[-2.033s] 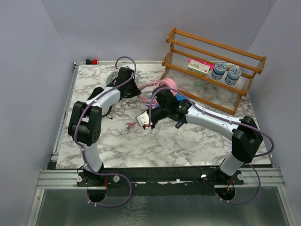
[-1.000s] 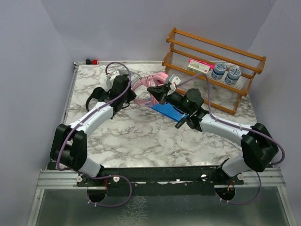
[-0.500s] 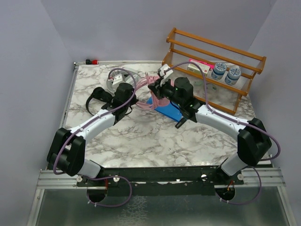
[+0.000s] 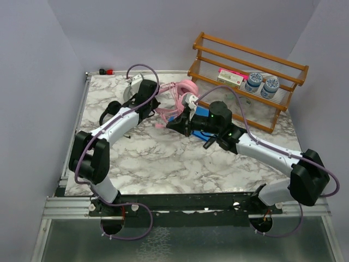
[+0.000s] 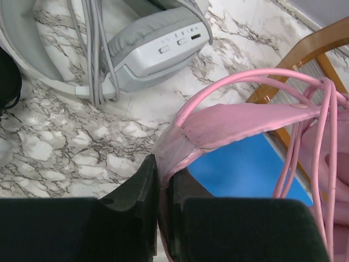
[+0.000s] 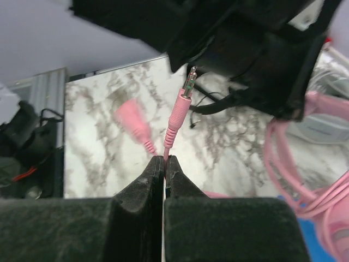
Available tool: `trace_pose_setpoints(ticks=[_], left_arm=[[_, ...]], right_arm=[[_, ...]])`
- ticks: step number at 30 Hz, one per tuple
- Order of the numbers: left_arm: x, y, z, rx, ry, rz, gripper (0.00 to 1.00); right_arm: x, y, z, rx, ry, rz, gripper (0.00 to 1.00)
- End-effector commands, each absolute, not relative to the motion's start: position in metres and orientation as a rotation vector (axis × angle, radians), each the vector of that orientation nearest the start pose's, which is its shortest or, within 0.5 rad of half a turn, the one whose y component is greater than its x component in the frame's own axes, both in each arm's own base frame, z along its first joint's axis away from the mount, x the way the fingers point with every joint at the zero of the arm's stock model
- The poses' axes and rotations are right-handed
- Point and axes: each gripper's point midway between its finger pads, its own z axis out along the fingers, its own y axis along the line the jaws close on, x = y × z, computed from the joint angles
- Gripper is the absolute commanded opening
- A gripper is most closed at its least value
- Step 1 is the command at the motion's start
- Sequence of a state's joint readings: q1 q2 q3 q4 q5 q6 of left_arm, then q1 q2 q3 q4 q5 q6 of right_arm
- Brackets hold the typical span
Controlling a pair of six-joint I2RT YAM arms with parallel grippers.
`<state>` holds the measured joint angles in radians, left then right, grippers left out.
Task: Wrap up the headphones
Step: Place the headphones at the center of the board.
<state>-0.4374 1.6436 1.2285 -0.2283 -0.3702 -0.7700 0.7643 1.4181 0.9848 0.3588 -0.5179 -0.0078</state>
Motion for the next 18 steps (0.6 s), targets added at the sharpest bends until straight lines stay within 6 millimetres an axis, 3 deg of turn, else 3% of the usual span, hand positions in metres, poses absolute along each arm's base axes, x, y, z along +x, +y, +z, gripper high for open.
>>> trace_pose_setpoints(ticks=[1,7,9,15,18], left_arm=[[0.463,-0.171,0.18,-0.63,2.036,-0.363,0.0],[0.472,-0.176,0.175,-0.609,2.037,-0.395,0.0],[0.469,-0.179,0.172,-0.587,2.041,-0.404,0.0],[0.451,-0.185,0.167,-0.544,2.035,-0.449,0.0],[0.436,-0.191,0.16,-0.523,2.051,-0.457,0.0]], right_arm=[[0.22,0.373,0.301,-1.019,1.284,1.155,0.01],[0.219,0.36,0.339,-0.949,1.236,1.119,0.01],[0.237,0.356,0.347,-0.872,1.284,1.044,0.01],[0.309,0.353,0.338,-0.716,1.444,0.761,0.01],[0.343,0.356,0.328,-0.65,1.521,0.709,0.01]])
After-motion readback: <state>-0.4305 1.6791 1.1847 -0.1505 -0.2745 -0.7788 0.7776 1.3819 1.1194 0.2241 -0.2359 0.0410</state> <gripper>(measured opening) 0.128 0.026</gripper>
